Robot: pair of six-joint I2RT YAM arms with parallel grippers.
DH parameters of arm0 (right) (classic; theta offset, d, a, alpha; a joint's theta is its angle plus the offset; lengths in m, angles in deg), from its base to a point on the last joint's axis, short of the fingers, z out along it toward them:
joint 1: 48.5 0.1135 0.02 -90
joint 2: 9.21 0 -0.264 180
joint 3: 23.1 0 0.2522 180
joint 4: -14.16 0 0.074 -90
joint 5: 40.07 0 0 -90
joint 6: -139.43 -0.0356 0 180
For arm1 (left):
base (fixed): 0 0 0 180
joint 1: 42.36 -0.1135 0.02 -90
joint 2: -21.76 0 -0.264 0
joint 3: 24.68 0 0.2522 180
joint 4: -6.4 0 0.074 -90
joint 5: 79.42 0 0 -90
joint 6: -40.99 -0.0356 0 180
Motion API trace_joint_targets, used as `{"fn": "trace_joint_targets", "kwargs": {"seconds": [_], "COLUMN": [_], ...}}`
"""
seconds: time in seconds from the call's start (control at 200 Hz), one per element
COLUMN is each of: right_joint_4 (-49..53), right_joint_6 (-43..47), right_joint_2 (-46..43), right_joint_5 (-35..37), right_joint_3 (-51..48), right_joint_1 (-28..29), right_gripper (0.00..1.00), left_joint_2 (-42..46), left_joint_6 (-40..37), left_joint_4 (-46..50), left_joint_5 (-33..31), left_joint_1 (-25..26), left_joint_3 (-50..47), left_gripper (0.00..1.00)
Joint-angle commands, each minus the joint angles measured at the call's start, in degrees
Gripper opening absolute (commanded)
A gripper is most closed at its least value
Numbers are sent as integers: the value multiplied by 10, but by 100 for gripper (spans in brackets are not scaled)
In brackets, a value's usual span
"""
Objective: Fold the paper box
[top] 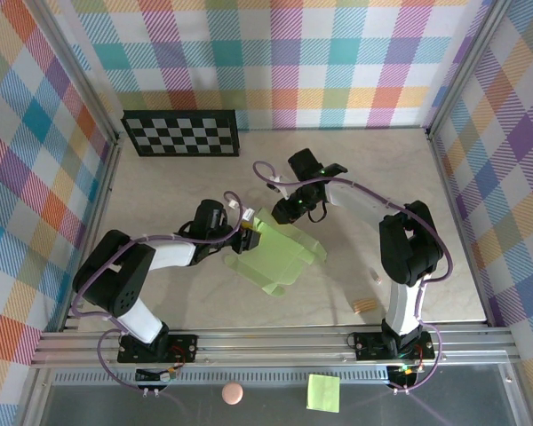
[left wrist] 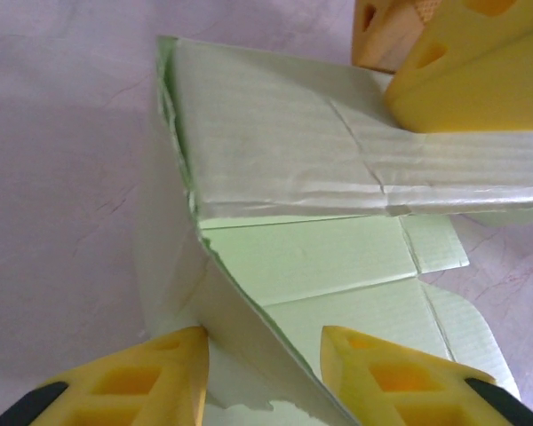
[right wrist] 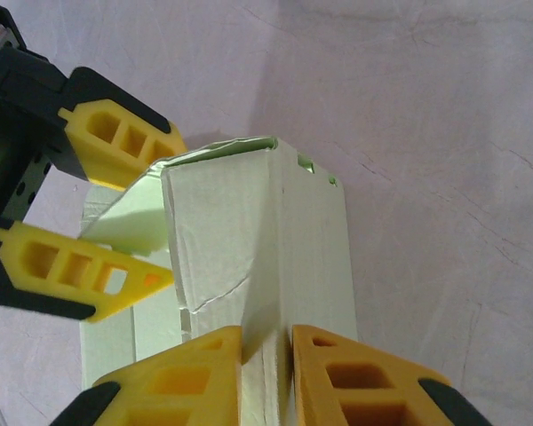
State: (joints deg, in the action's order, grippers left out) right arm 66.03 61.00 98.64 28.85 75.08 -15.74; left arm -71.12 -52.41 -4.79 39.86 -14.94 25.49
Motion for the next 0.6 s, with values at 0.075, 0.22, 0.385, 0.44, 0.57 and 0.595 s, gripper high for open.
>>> {"fn": "trace_joint_targets", "kwargs": {"seconds": [0.075, 0.22, 0.385, 0.44, 0.57, 0.595], "right_joint_4": [6, 9, 12, 13, 14, 13], "right_joint_6": [19, 26, 30, 31, 33, 34], "right_joint_2": [23, 25, 28, 29, 29, 29], "right_joint_5": [-34, -50, -52, -53, -56, -55], "right_joint_3": [-10, -7, -6, -6, -6, -6], "right_joint_1": [5, 4, 5, 5, 4, 4], "right_gripper": [22, 23, 23, 25, 25, 25], "left_joint_2": [-26, -38, -55, -61, -68, -68], "left_joint_6": [-16, -24, -28, -27, -26, -26], "left_joint_4": [7, 11, 8, 5, -4, -4], "left_joint_5": [41, 42, 43, 42, 29, 25], "left_joint_1": [22, 28, 31, 32, 33, 33], "left_joint_3": [30, 41, 52, 54, 57, 57], "left_gripper": [46, 50, 53, 54, 54, 53]}}
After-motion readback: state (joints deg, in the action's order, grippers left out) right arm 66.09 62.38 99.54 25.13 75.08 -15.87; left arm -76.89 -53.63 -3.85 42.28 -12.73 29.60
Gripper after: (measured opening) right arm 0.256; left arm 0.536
